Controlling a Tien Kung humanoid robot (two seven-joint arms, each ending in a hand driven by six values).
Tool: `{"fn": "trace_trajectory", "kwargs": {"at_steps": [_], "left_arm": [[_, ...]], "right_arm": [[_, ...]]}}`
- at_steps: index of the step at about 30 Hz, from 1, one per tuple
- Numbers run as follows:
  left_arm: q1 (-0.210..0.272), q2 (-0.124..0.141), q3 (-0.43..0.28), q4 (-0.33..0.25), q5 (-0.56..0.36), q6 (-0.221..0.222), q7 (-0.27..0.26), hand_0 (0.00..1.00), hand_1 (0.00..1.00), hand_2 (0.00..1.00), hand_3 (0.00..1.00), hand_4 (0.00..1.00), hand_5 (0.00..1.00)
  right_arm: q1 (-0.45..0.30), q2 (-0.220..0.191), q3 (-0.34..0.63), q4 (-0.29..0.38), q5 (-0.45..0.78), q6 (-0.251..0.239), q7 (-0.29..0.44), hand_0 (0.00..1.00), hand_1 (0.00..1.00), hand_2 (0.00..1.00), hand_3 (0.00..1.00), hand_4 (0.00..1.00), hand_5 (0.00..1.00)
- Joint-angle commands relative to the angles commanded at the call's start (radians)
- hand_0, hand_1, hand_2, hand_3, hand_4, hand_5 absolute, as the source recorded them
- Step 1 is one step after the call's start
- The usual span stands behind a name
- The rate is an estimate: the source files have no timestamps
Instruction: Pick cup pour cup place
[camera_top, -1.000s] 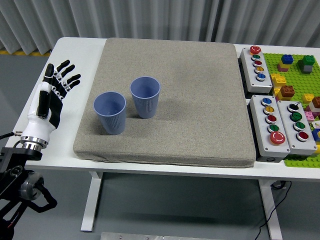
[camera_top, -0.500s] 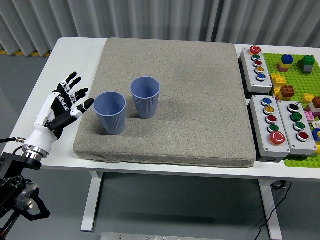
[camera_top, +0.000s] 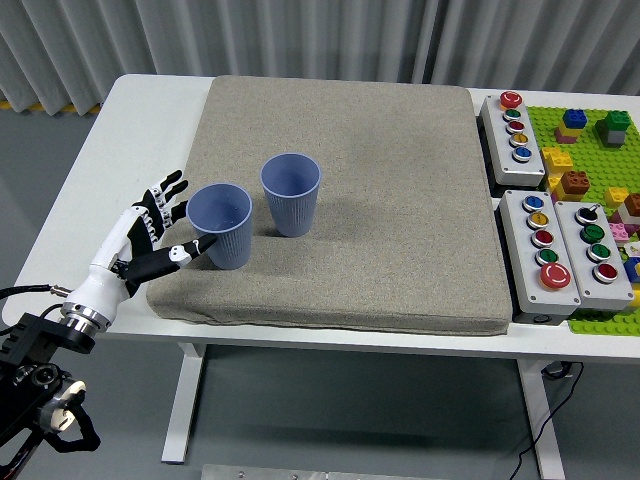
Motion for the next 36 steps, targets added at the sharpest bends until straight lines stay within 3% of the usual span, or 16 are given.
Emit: {"fn": "trace_trajectory", "kwargs": {"at_steps": [9,21,36], "left_arm": [[-0.024,-0.040,0.010,0.071,0.014,-0.003,-0.001,0.928,0.908,0.998,0.998,0.957,0.247],[-0.044,-0.050,0.050,0.090,0.036,0.002,0.005,0.931,0.912,0.998,0.998,0.957,0.249],[-0.102,-0.087,0.078,0.184,0.033,0.010,0.001,0.932,0.910,0.998,0.998,0.955,0.261]], "right_arm": [[0.000,0.002,-0.002,0.000,0.001,0.000,-0.001,0.641,0.601,0.508,0.578,0.002,0.002],[0.002,0.002,-0.003,0.000,0.001,-0.001,-0.002,0.640,0.601,0.508,0.577,0.002,0.002],[0.001,0.004,-0.009,0.000,0.008,-0.004,-0.002,0.640,0.601,0.508,0.577,0.002,0.002]]}}
